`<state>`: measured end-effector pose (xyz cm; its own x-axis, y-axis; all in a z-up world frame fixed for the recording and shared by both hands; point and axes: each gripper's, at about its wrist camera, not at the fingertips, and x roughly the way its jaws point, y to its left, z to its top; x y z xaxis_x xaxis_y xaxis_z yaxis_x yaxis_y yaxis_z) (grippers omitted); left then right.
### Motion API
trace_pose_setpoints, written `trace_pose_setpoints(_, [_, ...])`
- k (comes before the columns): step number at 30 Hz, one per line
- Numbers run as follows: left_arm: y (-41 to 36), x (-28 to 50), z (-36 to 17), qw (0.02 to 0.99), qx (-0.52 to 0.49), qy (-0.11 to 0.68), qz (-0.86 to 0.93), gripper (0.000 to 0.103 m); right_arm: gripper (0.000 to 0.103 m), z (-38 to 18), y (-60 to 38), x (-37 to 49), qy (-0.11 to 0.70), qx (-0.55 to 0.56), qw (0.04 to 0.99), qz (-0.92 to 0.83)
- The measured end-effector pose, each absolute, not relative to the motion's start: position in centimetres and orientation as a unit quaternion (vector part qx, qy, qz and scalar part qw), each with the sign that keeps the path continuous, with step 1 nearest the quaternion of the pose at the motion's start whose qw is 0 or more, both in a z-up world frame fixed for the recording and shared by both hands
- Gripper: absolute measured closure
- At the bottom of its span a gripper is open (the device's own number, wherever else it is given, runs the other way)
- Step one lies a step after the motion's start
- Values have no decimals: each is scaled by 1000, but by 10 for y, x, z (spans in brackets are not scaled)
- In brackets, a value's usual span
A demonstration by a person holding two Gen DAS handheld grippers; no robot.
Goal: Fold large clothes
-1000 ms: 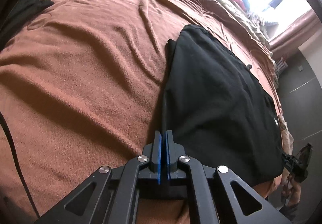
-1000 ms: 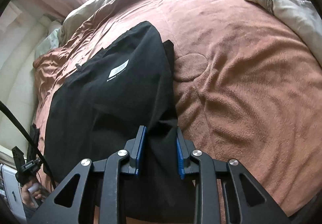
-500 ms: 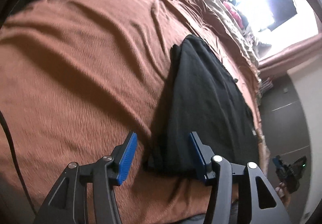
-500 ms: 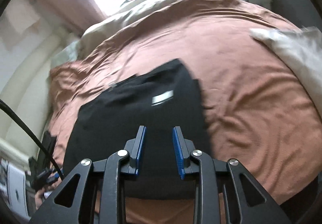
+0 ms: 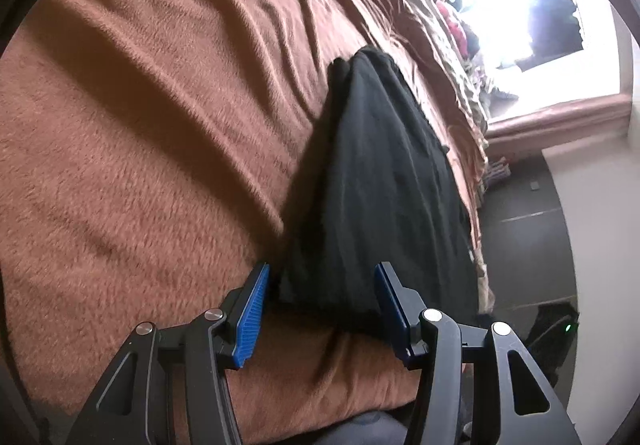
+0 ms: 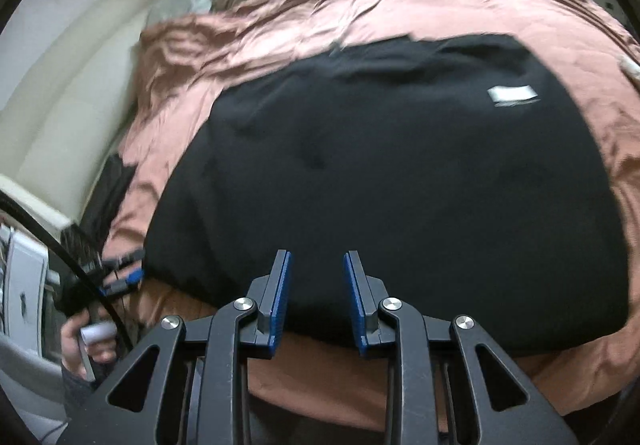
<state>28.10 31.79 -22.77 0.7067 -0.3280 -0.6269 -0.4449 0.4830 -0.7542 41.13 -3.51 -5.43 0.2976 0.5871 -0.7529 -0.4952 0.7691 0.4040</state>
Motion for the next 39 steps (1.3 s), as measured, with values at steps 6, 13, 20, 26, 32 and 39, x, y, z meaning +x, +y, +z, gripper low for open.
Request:
trace_pose_setpoints(6, [319, 292, -231, 771, -509, 377, 62, 74, 79, -79, 9, 424, 519, -4, 786, 337])
trace_pose_setpoints(13, [318, 288, -230, 769, -513, 374, 70, 80, 79, -81, 44, 460, 506, -42, 805, 307])
trace_pose_setpoints(20, [321, 297, -232, 761, -522, 377, 83, 80, 81, -83, 79, 497, 495, -54, 821, 278])
trace_pose_setpoints(26, [318, 292, -232, 753, -530, 376, 103, 80, 82, -85, 97, 526, 493, -42, 830, 259])
trace_pose_setpoints(32, [319, 290, -236, 745, -542, 377, 95, 75, 82, -86, 115, 557, 496, -31, 833, 243])
trace_pose_setpoints(39, [312, 291, -237, 744, -548, 377, 71, 56, 85, -91, 123, 585, 498, -11, 832, 243])
